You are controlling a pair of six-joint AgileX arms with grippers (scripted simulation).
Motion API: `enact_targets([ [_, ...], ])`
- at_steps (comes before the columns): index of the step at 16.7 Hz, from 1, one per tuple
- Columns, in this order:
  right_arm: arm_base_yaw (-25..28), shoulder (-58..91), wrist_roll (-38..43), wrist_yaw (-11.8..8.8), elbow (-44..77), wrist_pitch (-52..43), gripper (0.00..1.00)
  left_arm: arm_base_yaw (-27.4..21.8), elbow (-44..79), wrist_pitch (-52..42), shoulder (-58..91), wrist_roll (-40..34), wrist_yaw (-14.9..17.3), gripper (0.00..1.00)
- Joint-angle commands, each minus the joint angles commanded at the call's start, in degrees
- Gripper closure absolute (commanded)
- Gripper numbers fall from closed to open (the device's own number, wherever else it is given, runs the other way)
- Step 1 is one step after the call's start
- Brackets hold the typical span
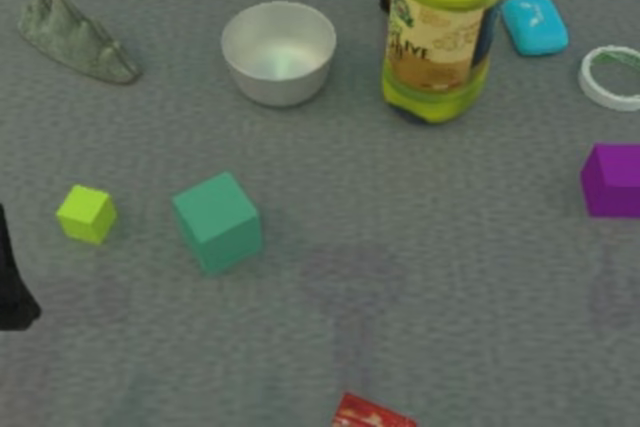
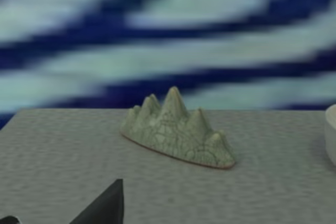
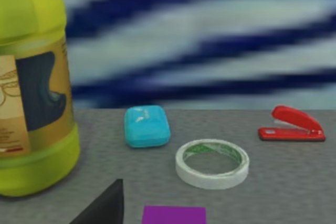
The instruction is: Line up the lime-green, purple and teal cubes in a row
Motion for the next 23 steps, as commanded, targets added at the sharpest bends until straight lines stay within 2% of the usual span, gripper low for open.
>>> enact_targets([
  [4, 0.00, 0.00, 0.00, 0.00, 0.00, 0.00, 0.00, -0.08, 1.69, -1.18, 1.75, 0.22, -0.02, 0.00],
  [8, 0.00, 0.00, 0.00, 0.00, 0.00, 0.00, 0.00, -0.67, 11.60, -7.94, 12.43, 1.60, 0.02, 0.00],
  [23, 0.00, 0.00, 0.00, 0.00, 0.00, 0.00, 0.00, -4.27, 71.32, -52.22, 94.86, 10.66, -0.05, 0.00],
])
